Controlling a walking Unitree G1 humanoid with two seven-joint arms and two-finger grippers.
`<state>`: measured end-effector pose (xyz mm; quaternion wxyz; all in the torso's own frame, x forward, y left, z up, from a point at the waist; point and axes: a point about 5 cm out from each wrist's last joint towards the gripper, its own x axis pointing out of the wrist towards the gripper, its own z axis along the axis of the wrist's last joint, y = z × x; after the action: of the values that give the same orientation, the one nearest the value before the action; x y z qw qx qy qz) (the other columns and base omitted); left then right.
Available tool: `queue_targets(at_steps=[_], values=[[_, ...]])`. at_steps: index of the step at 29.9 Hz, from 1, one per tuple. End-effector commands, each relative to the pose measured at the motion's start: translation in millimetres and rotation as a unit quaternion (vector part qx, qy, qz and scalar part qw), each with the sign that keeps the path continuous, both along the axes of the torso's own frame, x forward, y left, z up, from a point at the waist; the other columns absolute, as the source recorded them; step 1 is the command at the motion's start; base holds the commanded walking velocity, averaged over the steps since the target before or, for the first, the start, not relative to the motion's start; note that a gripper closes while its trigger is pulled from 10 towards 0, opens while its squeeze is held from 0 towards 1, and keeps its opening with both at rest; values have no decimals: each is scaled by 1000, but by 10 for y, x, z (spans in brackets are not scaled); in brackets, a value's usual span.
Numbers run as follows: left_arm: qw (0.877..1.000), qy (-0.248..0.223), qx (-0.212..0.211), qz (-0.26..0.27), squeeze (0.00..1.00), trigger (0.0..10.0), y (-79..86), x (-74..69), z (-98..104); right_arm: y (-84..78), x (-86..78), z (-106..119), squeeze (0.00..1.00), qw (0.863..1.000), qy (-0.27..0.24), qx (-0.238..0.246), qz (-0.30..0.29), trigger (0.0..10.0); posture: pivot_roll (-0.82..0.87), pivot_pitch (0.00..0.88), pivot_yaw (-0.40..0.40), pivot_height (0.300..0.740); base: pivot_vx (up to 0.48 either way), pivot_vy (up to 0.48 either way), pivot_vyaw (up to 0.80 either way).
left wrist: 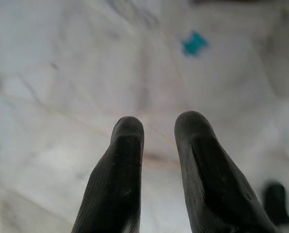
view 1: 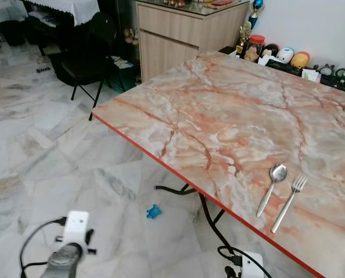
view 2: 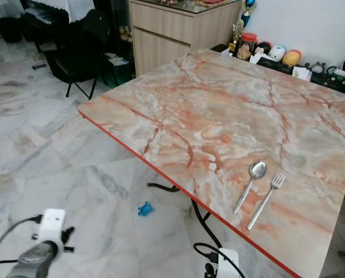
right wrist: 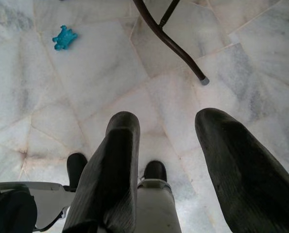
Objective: Setting the table
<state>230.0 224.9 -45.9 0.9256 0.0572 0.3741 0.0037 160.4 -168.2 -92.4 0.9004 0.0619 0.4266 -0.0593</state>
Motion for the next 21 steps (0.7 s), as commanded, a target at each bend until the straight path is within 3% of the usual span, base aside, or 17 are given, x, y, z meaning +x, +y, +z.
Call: queue_targets(at_steps=[1,5,14,21], values=[[1000,6,-5,-7,0,10000,-20,13,-8,-31,-7,-4,0,1000,5,-1,-8,10000,135,0,-34,740,0,0,0],[1000,7,-17,-14,0,10000,-64,31,-12,-27,6,1,0,1000,3,-1,-11,10000,122,0,-13,740,0,0,0],[999,17,9,-34,0,10000,19,108,44,62,44,10,0,1000,-1,9,-23,10000,99,0,47,740,0,0,0],[998,35,22,-48,0,10000,-13,69,1,37,29,8,0,1000,-2,4,-20,10000,68,0,47,740,0,0,0]])
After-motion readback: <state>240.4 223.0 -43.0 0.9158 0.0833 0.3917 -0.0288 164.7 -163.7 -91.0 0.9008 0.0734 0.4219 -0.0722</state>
